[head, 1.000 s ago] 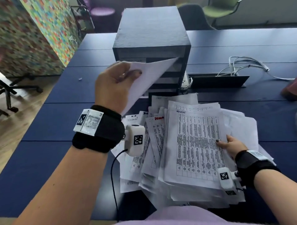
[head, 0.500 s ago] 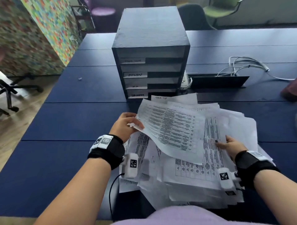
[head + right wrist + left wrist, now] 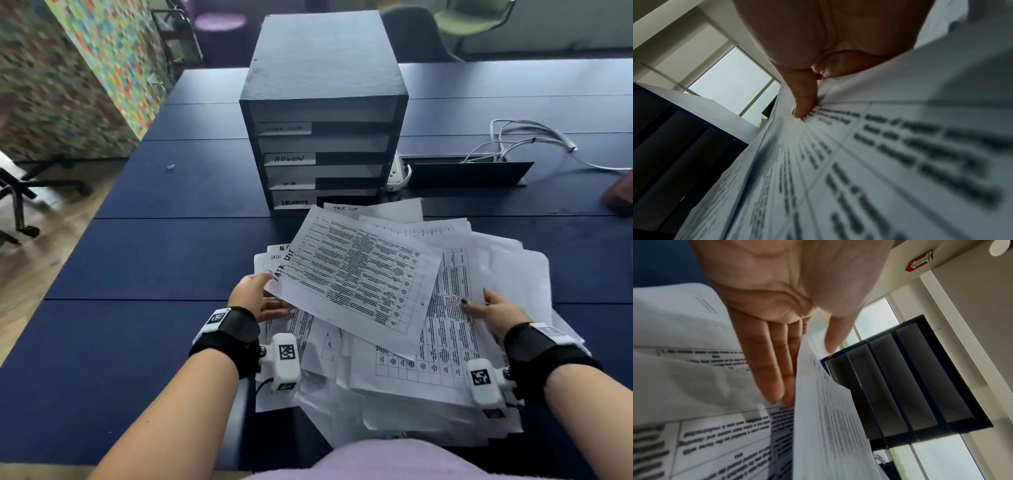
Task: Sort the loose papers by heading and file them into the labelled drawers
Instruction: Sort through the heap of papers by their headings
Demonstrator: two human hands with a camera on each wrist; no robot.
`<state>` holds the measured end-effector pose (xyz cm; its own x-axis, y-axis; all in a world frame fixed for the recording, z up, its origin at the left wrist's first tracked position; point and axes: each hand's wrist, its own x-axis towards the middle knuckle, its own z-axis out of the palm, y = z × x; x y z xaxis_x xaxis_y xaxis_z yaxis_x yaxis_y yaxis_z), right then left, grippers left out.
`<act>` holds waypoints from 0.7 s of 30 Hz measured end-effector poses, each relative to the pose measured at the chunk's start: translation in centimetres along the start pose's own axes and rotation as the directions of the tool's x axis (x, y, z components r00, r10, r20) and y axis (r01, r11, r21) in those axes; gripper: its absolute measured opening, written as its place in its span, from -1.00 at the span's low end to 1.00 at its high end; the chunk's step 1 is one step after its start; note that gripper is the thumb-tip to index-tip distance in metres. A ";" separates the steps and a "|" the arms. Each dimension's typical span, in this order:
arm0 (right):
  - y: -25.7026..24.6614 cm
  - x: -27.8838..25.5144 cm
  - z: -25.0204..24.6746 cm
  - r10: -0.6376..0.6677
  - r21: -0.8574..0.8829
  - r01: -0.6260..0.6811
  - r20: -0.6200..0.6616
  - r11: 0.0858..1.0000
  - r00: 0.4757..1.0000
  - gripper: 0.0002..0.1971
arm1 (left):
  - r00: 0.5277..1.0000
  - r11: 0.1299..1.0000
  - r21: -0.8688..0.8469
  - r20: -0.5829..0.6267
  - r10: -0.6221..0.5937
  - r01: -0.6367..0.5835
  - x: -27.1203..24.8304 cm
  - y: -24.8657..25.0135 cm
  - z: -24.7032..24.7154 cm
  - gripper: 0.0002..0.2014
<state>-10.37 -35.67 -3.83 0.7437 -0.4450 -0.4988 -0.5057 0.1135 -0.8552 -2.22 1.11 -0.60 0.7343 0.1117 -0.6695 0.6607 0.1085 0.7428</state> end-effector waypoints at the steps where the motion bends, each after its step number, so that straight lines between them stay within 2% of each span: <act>1: 0.3 0.4 -0.2 0.007 -0.010 -0.007 0.000 1.000 1.000 -0.58 | 0.999 0.998 0.036 0.002 0.042 -0.042 0.2 -0.1 0.1 -0.82; 3: 0.5 1.0 -0.6 0.020 -0.031 -0.019 0.015 0.999 1.000 -0.65 | 0.992 0.987 0.102 -0.025 0.124 -0.121 0.4 -0.1 0.2 -0.85; 5: 0.6 1.5 -1.1 0.027 -0.017 -0.027 0.016 1.000 1.000 -0.68 | 0.972 0.968 0.159 -0.104 0.211 -0.193 0.7 0.3 -0.2 -0.83; 7: 0.1 1.4 -1.7 0.014 -0.017 -0.014 -0.013 1.000 1.000 -0.67 | 0.938 0.947 0.219 -0.204 0.280 -0.235 0.9 1.0 -1.2 -0.71; 9: -0.2 1.6 -2.7 0.004 -0.002 -0.004 -0.033 1.000 0.999 -0.67 | 0.892 0.913 0.318 -0.285 0.350 -0.257 0.9 2.0 -2.4 -0.70; 11: -1.0 1.5 -3.7 -0.010 0.028 0.012 -0.067 1.000 0.998 -0.68 | 0.843 0.850 0.446 -0.310 0.439 -0.279 1.0 2.9 -3.5 -0.70; 13: -2.0 1.2 -4.4 -0.020 0.071 0.024 -0.056 0.997 0.998 -0.69 | 0.814 0.807 0.520 -0.316 0.487 -0.281 1.1 3.5 -4.1 -0.66; 21: -5.5 0.3 -4.8 -0.070 0.266 0.031 0.137 0.963 0.988 -0.75 | 0.855 0.816 0.515 -0.267 0.445 -0.264 2.3 2.4 -2.6 -0.62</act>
<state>-9.43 -40.66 1.43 0.8304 -0.3256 -0.4521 -0.3474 0.3317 -0.8771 0.68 4.25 -0.36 0.8803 0.4073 -0.2434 0.4253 -0.4496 0.7855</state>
